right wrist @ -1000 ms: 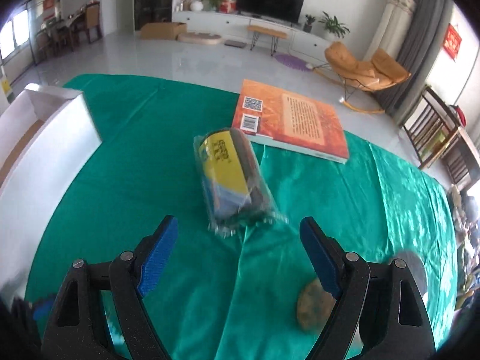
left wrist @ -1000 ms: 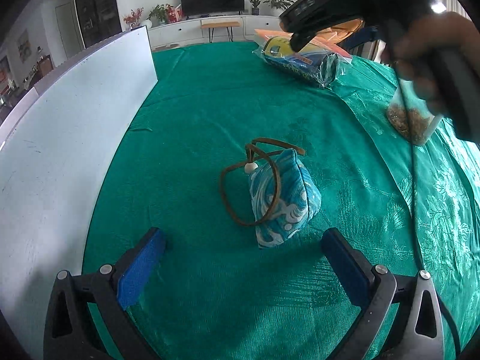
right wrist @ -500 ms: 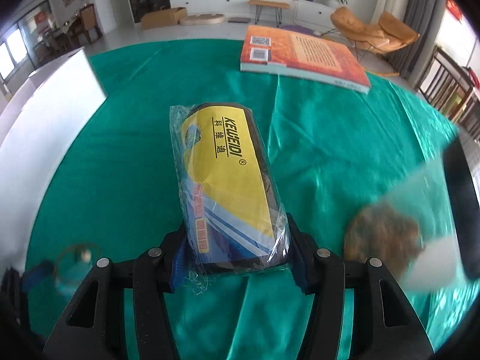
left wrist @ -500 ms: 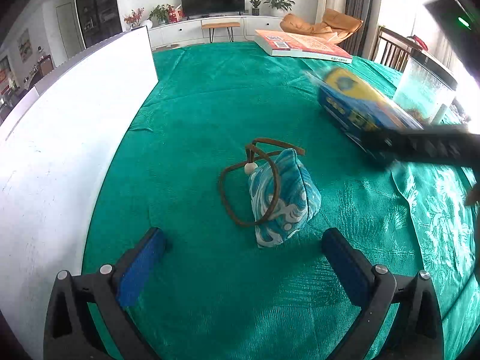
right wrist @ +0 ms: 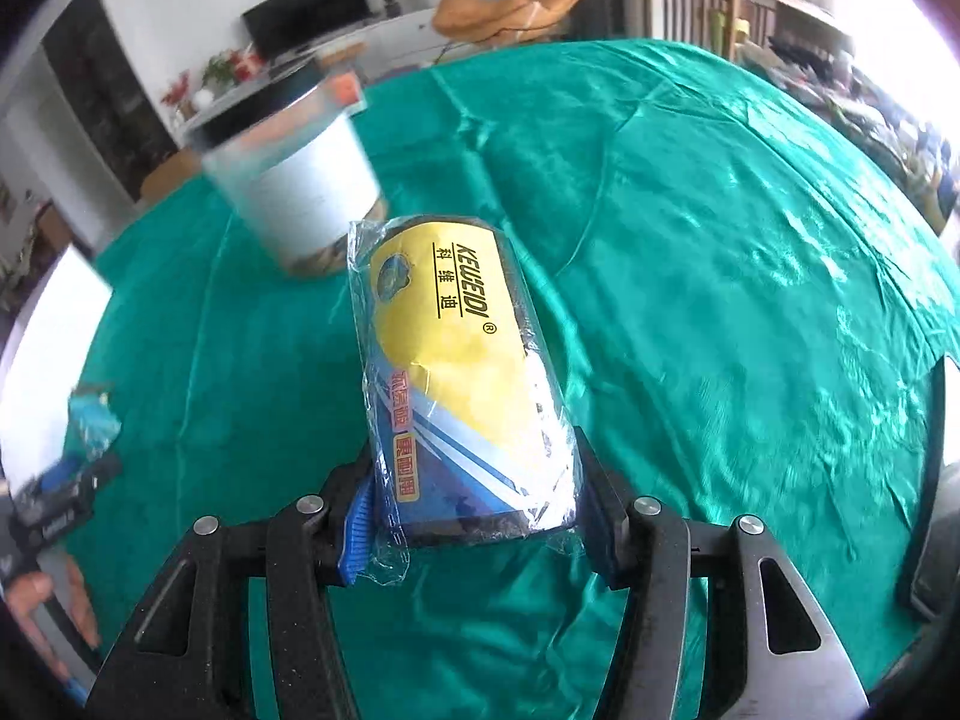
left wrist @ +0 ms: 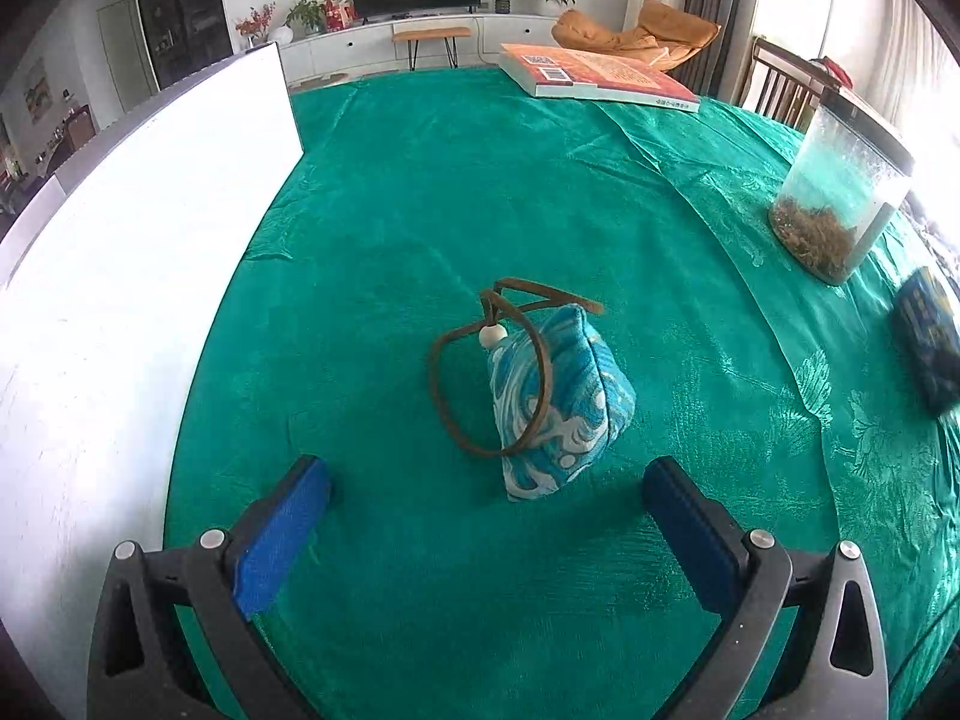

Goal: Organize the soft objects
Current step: 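Grasp the teal pouch with the left tool while the right tool lifts the yellow packet, then carry teal pouch and yellow packet over the white box and open both tools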

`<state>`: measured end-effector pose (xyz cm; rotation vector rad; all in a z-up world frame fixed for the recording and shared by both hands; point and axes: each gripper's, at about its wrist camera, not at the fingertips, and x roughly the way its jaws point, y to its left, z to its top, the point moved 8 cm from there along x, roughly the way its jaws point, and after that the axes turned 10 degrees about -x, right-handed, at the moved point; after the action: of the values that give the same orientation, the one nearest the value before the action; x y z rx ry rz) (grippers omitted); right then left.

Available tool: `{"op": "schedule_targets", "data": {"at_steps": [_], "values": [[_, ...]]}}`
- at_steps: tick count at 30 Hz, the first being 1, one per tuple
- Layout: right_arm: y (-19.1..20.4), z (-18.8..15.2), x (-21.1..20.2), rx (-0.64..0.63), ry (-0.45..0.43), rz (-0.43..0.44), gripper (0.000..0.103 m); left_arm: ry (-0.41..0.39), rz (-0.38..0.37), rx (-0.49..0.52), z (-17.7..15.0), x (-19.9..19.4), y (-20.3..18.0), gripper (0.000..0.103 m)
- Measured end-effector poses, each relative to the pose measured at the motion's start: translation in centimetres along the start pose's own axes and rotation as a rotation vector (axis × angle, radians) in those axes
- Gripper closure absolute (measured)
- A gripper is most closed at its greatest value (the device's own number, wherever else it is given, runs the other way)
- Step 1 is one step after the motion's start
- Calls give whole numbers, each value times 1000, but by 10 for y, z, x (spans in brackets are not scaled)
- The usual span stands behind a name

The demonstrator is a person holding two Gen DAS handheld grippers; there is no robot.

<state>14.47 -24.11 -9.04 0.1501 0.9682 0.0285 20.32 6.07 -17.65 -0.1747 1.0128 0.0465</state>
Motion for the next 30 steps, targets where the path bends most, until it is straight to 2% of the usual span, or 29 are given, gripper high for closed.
{"op": "schedule_targets", "data": {"at_steps": [3,5,6,8,9,10,12,13,14,16,18,20,22,25,27,30], "values": [[-16,46,25,-3,-26,-36,45,16,-25,-18,7,-2,-3,0],[-24,66,37,-8,-34,-49,45,2,-5,-12,15,-2,-4,1],[-24,75,43,2,-35,-42,45,-7,3,-3,19,-2,-5,5],[-27,82,53,19,-1,-14,41,-9,14,26,24,0,-7,23],[-25,85,56,13,34,-10,36,7,-2,38,24,3,-10,45],[-25,86,57,-3,65,-10,32,-5,-6,50,24,2,-12,54],[-20,92,55,-69,70,-27,32,-12,-15,67,23,2,-16,57],[-18,96,52,-111,52,-53,45,-7,-26,61,23,1,-17,57],[-18,97,50,-135,51,-75,49,-5,-47,44,25,-2,-18,58],[-24,101,45,-97,42,-62,51,-33,-99,1,35,-19,-19,58],[-27,114,24,-46,-25,-42,51,-72,-158,-34,51,-45,-22,58],[-21,130,-8,-48,-95,-49,51,-101,-226,-66,67,-75,-21,58],[8,145,-45,-105,-149,-23,51,-136,-260,-72,80,-107,-12,58],[86,148,-93,-246,-179,73,51,-182,-239,-70,87,-147,22,58],[154,134,-115,-315,-176,196,51,-192,-185,-89,83,-167,59,58],[263,99,-134,-390,-129,415,51,-185,-64,-148,70,-188,129,57]]}}
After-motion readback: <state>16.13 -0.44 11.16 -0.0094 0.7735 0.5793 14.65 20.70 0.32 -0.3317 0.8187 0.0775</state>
